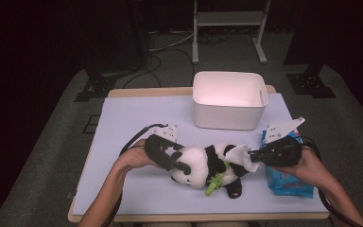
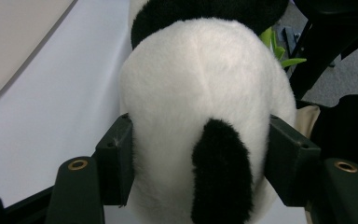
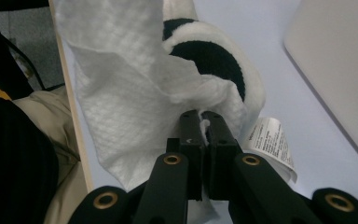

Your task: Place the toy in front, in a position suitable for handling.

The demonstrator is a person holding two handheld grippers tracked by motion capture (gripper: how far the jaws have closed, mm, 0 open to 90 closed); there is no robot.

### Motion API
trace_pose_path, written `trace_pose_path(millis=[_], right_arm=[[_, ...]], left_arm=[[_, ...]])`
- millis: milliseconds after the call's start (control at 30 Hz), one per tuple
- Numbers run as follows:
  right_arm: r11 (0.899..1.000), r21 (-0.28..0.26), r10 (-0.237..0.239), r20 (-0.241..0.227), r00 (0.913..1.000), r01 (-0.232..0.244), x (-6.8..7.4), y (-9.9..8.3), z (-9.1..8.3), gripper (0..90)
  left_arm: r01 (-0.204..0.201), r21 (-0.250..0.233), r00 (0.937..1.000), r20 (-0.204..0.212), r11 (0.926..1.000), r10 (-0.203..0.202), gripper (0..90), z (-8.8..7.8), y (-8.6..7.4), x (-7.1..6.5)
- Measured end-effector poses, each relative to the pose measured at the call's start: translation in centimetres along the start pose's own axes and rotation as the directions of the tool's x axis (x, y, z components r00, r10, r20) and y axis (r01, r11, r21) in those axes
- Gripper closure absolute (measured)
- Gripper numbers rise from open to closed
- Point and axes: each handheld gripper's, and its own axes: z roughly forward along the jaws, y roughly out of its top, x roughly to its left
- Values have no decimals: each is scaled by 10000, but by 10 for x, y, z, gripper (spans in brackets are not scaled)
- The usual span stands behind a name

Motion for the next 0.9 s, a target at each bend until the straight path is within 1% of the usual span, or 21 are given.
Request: trace_pose_path(millis=[100, 167, 267, 367, 400, 433, 467, 533, 633, 733, 800, 900], right_arm=[[10000, 24, 12, 74, 10000, -12, 1, 1, 1, 866], [10000, 43, -77, 97, 9999, 76, 0, 2, 2, 866], [9995, -17, -300, 227, 9993, 300, -1, 14, 3, 866], [9986, 53, -520, 178, 9985, 519, -1, 26, 9, 866], [9986, 53, -520, 178, 9985, 519, -1, 26, 9, 866], [9973, 186, -719, 177, 9973, 716, -1, 34, 15, 866], [9967, 219, -785, 160, 9968, 782, -2, 38, 18, 866], [9951, 334, -933, 157, 9955, 927, -1, 46, 25, 866], [9930, 395, -1116, 28, 9938, 1114, -1, 55, 34, 866], [9921, 432, -1170, -137, 9930, 1175, -1, 63, 44, 866], [9912, 522, -1207, -219, 9924, 1217, 0, 67, 52, 866], [9880, 712, -1342, -405, 9901, 1368, 4, 72, 62, 865]], left_arm=[[-75, 59, 10000, -24, 10000, 75, 345, 0, 2, 0], [-103, 79, 9999, -31, 9999, 103, 345, 1, 2, 0], [-170, -37, 9999, -24, 9998, 170, 345, 2, 4, -1], [-352, 37, 9994, -49, 9994, 352, 345, 2, 6, -2], [-352, 37, 9994, -49, 9994, 352, 345, 2, 6, -2], [-332, 32, 9994, -74, 9994, 332, 344, 2, 8, -3], [-424, 73, 9991, -86, 9991, 425, 344, 2, 8, -3], [-384, 53, 9992, -90, 9992, 384, 344, 3, 9, -4], [-368, 45, 9993, -89, 9993, 369, 344, 3, 8, -3], [-297, 12, 9995, -76, 9996, 297, 342, 4, 7, -3], [-312, 33, 9995, -69, 9995, 312, 339, 4, 7, -3], [-219, -9, 9997, -48, 9998, 219, 327, 4, 5, -2]])
